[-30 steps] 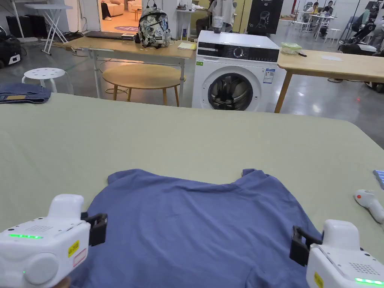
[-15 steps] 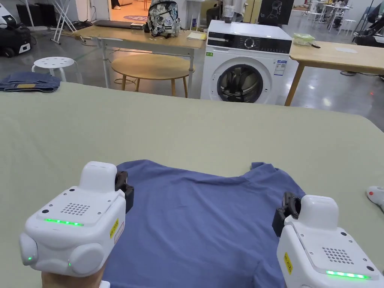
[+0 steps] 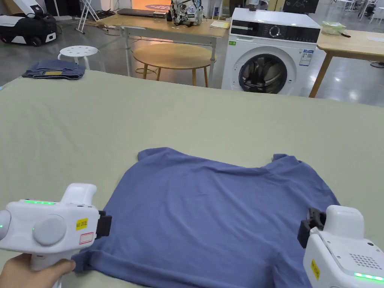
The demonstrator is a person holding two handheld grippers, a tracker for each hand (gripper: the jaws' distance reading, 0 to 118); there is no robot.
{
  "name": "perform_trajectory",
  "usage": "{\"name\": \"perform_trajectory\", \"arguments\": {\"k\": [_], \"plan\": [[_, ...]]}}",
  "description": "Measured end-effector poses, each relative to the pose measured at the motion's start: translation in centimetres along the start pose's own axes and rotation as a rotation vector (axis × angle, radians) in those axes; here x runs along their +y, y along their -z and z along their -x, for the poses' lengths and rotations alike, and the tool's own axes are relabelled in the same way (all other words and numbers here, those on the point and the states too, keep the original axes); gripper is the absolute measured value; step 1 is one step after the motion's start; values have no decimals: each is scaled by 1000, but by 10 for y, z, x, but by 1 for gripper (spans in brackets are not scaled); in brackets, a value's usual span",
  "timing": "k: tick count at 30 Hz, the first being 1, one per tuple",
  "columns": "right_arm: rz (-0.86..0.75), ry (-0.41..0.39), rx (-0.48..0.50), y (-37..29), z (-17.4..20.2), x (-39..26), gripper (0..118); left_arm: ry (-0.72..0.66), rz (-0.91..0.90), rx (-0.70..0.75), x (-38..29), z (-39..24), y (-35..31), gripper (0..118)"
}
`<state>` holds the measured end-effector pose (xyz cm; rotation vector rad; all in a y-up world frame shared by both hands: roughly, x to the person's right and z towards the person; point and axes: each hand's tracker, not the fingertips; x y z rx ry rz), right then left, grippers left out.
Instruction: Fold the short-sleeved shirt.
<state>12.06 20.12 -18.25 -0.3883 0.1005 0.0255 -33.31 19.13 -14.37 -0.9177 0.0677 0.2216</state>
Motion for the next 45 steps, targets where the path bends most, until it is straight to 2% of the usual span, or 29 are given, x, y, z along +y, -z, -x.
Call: {"name": "perform_trajectory", "arguments": {"k": [4,6,7,13,16,21,22,24,25,26,27,30,31,35,41,44,45], "plan": [[39,-1,-15,1,-6,-8,0,-50,79,49,-8,31,13,51],[55,-4,-18,2,-8,-13,0,-66,101,74,-11,40,22,59],[64,-7,-22,2,-9,-14,0,-74,121,78,-15,39,23,62],[95,-13,-32,-2,-11,-22,0,-87,254,129,-37,41,55,63],[106,-8,-34,-7,-14,-24,0,-43,205,146,-45,32,53,63],[141,-7,-30,-11,-22,-27,0,-47,201,146,-43,30,48,50],[156,-6,-28,-12,-24,-27,0,-44,197,136,-43,29,45,43],[199,2,-18,-12,-31,-26,0,-39,188,42,-42,32,42,7],[237,0,-9,-11,-35,-25,0,-55,186,59,-43,34,40,3],[259,1,-16,-7,-42,-27,0,-47,191,57,-44,34,40,2],[294,-13,-25,-6,-47,-27,6,-37,191,53,-45,33,35,2],[391,-35,-49,-6,-65,-29,50,-44,184,45,-47,31,31,2],[413,-21,-53,-7,-73,-33,64,-38,182,47,-47,28,29,2],[510,-44,-96,-15,-97,-45,66,-2,180,62,-50,19,26,2],[664,0,-108,-12,-121,-77,66,11,183,72,-51,14,25,2],[724,64,-60,-6,-124,-92,58,23,183,84,-50,11,26,2],[703,48,-78,-5,-122,-94,56,29,183,90,-51,9,26,2]]}}
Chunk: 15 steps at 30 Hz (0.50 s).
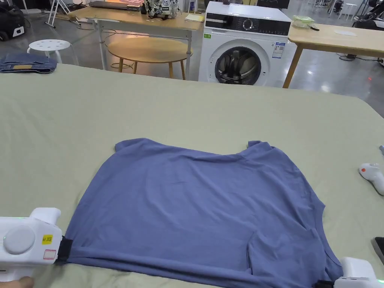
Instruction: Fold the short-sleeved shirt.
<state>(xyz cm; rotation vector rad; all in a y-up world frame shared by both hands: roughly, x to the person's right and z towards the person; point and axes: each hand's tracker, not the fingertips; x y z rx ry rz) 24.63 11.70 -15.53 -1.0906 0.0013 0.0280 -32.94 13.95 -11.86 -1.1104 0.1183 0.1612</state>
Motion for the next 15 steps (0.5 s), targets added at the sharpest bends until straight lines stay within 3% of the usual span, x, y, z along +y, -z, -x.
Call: {"name": "perform_trajectory", "arguments": {"k": [1,2,3,5,7,15], "plan": [[-16,-10,-14,-7,5,-1,43,6,0,6,-1,-2,0,2],[-14,-29,-25,-9,9,0,17,12,-1,11,0,-2,1,2],[-18,-45,-14,-12,11,1,8,14,-1,17,1,-3,1,2],[-19,-33,72,-10,10,7,8,21,-3,21,0,-6,0,2],[-17,-67,11,-11,14,9,8,30,-5,27,2,-6,-1,2],[-162,-19,67,-53,6,40,7,20,-109,-22,19,-2,-28,2]]}}
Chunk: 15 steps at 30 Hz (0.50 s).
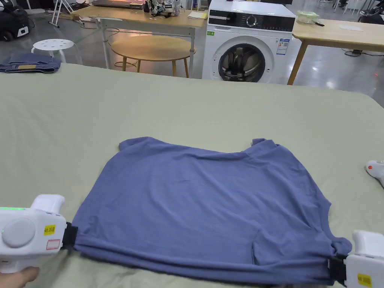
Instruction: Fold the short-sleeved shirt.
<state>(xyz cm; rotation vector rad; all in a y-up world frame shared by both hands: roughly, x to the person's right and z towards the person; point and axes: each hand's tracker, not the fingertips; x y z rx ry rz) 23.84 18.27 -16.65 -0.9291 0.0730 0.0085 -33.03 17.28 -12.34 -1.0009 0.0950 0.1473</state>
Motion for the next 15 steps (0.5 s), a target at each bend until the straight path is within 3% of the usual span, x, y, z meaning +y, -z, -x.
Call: {"name": "perform_trajectory", "arguments": {"k": [9,15], "plan": [[-95,37,-1,17,2,80,7,14,-121,-25,76,1,4,2],[-84,85,2,74,-5,125,7,15,-111,-25,130,0,38,2]]}}
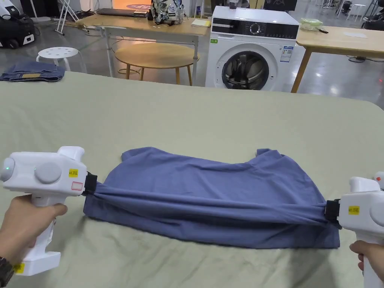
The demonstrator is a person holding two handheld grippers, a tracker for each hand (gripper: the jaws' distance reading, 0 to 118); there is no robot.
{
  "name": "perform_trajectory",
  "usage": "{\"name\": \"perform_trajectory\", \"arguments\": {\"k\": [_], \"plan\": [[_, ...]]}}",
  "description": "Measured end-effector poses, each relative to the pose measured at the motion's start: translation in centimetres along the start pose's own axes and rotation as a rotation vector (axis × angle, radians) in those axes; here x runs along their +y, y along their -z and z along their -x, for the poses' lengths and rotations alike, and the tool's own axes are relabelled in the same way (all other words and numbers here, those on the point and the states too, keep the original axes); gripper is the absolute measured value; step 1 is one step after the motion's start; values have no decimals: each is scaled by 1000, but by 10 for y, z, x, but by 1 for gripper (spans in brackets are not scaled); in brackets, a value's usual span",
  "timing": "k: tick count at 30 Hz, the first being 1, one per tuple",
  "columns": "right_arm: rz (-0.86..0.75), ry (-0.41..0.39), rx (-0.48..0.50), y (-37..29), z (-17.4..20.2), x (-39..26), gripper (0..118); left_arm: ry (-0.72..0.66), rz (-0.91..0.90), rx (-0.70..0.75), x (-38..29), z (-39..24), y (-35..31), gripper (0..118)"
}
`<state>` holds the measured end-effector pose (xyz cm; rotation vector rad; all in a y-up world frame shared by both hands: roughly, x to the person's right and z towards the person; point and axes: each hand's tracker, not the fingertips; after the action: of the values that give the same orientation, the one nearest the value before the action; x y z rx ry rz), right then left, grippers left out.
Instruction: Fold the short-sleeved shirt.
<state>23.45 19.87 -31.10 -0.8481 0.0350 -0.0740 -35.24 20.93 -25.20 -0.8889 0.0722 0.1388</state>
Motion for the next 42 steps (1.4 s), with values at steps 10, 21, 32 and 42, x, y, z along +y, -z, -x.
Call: {"name": "perform_trajectory", "arguments": {"k": [10,21,32,42], "plan": [[79,7,-6,72,6,26,8,-22,97,30,29,0,76,2],[34,-43,-51,71,14,21,64,-10,73,48,22,-5,73,39],[-367,-70,-51,-15,72,-3,44,2,-283,4,-5,-38,-8,38],[-568,-116,-19,-59,117,-37,0,87,-509,45,-43,-61,-55,0]]}}
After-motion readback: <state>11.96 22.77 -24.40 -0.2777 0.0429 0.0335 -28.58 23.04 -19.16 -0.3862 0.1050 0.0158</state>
